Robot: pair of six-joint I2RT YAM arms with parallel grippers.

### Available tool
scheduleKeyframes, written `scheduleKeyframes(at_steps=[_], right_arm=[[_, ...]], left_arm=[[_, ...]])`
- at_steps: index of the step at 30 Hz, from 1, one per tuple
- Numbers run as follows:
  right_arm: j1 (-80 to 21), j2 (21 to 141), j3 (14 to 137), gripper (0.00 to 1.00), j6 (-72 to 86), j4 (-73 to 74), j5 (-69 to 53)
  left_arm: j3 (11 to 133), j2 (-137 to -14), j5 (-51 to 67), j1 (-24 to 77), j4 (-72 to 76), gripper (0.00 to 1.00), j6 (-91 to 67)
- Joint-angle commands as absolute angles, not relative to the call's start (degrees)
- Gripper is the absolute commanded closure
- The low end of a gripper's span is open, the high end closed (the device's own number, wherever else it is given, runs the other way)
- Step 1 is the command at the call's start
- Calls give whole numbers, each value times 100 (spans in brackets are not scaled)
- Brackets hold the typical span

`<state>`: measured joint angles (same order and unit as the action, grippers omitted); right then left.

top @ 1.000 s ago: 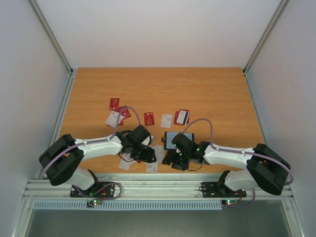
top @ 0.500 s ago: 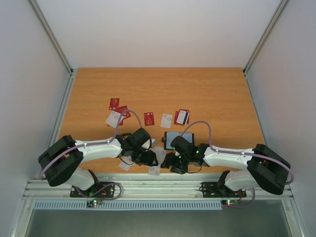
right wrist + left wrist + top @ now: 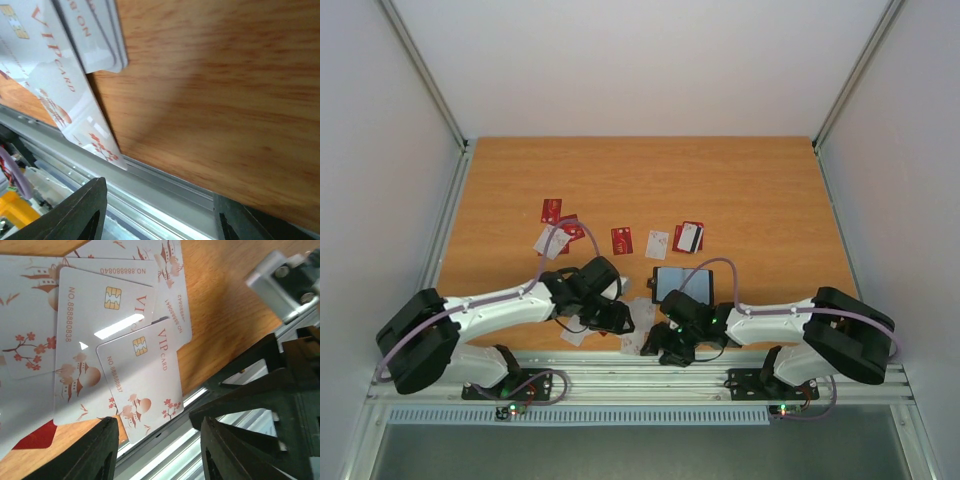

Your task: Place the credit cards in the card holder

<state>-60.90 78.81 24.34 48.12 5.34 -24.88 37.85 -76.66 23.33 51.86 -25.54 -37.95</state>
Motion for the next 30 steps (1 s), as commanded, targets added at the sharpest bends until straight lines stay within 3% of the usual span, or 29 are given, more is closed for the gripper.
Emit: scheduleKeyframes(at_steps=[1, 15, 30], right_arm=[[-6223, 8204, 2198, 42, 5195, -560, -2153], [-6503, 8762, 1946, 45, 5531, -1838, -1736], [-6504, 8353, 2447, 49, 4855, -1050, -1664]], left_arm=[[3823, -7476, 2267, 5214, -2747, 55, -3805], [3444, -8339, 2753, 5212, -1793, 66, -4034], [3174, -8449, 2873, 5214, -1556, 67, -4170]])
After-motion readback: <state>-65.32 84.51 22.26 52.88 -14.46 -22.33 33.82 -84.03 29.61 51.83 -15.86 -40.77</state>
